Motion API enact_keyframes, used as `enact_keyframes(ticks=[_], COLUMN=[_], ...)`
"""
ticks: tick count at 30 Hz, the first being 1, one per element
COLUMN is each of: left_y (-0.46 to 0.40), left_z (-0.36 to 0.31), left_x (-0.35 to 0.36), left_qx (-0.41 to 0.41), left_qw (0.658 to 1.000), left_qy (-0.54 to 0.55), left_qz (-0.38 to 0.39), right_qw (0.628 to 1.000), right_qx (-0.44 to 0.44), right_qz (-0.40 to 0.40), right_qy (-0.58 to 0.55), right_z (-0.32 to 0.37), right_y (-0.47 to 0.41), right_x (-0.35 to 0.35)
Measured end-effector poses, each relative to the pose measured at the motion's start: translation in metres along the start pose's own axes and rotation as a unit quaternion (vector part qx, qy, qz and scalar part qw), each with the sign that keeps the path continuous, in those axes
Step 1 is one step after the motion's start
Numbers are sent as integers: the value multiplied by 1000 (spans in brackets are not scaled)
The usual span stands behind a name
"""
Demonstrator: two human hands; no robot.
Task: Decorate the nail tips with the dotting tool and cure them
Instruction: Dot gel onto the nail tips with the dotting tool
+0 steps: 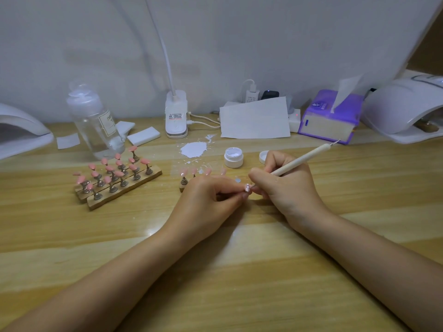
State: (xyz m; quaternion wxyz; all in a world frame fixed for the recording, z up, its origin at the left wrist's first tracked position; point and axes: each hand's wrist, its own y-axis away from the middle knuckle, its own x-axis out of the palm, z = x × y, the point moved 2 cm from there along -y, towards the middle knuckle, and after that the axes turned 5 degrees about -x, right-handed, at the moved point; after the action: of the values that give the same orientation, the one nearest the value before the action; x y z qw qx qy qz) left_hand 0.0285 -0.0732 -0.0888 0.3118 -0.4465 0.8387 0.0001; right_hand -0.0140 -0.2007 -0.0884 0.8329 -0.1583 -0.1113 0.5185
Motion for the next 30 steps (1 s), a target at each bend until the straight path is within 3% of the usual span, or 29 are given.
enact_keyframes(ticks=[30], left_y=[0], left_z=[-2], left_x=[-1], left_qx=[18], left_qw=[1000], left_qy=[-23], left_qz=[-4], right_qw=[1000], right_qx=[-1], right_qz=[0], right_qy=[2], right_z=[0], right_y=[0], right_x=[0])
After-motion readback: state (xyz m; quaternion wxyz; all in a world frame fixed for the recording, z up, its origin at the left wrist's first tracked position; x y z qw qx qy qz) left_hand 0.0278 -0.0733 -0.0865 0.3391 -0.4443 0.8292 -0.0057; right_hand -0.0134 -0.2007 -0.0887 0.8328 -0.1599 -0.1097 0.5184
